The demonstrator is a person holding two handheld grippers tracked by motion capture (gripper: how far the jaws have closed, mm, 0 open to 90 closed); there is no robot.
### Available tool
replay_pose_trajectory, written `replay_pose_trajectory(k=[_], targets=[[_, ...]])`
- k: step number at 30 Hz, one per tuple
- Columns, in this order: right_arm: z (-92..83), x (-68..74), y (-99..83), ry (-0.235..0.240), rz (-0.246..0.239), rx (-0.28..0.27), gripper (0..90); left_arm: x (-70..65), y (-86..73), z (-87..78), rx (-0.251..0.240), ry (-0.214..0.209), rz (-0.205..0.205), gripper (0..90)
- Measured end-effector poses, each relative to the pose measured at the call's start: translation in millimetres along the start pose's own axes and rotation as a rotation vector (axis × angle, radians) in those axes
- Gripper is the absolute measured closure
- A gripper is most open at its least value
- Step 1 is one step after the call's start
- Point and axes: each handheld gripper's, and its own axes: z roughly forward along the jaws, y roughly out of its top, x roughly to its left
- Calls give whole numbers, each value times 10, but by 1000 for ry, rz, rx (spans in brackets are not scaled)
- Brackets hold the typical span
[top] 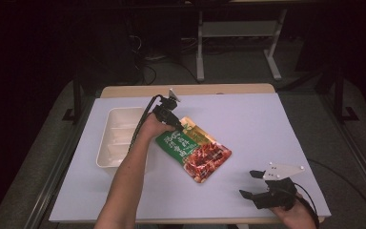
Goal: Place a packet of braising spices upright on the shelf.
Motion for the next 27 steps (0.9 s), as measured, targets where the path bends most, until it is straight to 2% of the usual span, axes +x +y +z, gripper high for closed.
replay_pose_trajectory(k=[1,3,9,12,14,20,23,27], targets=[[1,-1,0,0,2,0,240,1,-1,-19,-4,0,5,518],[2,0,3,0,5,1,240,10,-4,-56,-11,-13,11,576],[27,-3,8,5,3,5,240,20,-9,-110,-28,-60,4,705],[42,0,13,9,2,11,240,17,-10,-109,-30,-79,6,721],[44,-3,13,9,-1,10,240,17,-11,-91,-6,-93,21,721],[47,-6,6,10,4,14,240,-12,-6,-19,12,-89,32,711],[50,-12,5,12,1,15,240,-26,-3,-32,21,-94,50,741],[64,-13,10,13,3,18,240,-78,-5,-37,27,-95,72,842]])
